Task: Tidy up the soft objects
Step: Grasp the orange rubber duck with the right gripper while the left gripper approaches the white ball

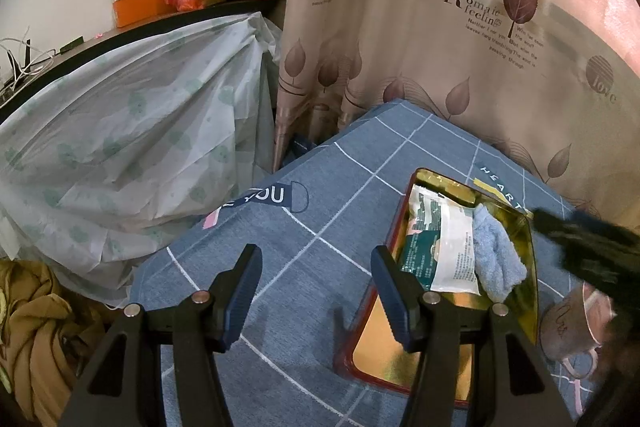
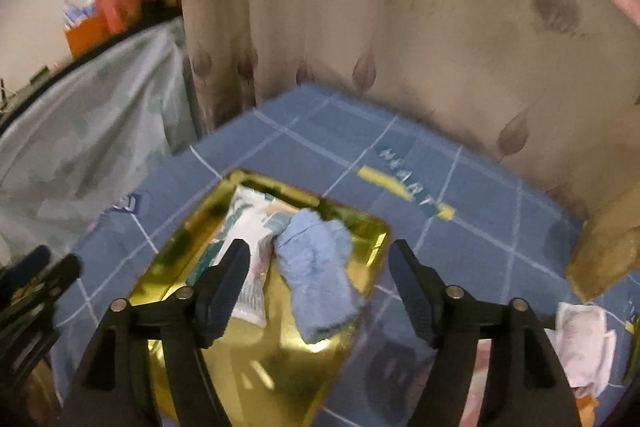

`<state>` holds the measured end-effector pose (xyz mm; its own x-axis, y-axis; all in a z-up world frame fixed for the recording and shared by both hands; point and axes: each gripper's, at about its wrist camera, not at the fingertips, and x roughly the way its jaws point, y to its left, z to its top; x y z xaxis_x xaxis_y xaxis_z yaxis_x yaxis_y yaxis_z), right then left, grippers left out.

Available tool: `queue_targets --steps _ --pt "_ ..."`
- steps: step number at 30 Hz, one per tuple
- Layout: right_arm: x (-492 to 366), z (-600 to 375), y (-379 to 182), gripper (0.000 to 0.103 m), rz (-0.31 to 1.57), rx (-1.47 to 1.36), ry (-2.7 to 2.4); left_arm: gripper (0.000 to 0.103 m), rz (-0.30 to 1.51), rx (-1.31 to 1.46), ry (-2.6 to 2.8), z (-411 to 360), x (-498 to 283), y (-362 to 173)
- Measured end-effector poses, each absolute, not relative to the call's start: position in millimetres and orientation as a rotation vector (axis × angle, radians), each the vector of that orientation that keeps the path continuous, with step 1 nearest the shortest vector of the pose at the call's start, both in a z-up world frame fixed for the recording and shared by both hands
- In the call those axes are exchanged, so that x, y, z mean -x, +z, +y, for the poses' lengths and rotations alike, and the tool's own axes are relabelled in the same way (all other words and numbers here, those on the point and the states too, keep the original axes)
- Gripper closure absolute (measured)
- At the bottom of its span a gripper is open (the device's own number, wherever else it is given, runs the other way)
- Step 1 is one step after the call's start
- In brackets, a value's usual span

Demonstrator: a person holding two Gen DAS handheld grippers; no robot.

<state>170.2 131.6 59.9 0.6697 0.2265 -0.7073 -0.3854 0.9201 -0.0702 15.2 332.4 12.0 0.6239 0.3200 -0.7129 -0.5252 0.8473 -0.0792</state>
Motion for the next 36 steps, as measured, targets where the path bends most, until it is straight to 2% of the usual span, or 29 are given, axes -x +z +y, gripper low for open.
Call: queue_targets --steps 8,16,20,27,36 --pt "-129 18 72 0.028 0.733 0.187 0.245 0.045 0.751 0.272 0.494 330 -16 15" --pt "-95 -141 55 0.028 0.826 0.143 0.033 0.045 0.754 0.218 0.493 319 -18 13" --pt "-81 -191 41 0.028 0.864 0.118 0.017 0.045 0.751 0.185 0.489 312 -20 13" --pt "-69 -226 3 0.028 0.917 0.158 0.055 0.045 0.754 0.104 0.462 290 -22 13" --pt "-84 -237 -30 0.028 0.883 0.134 0.144 0.045 0.745 -0.065 0.163 189 -17 27"
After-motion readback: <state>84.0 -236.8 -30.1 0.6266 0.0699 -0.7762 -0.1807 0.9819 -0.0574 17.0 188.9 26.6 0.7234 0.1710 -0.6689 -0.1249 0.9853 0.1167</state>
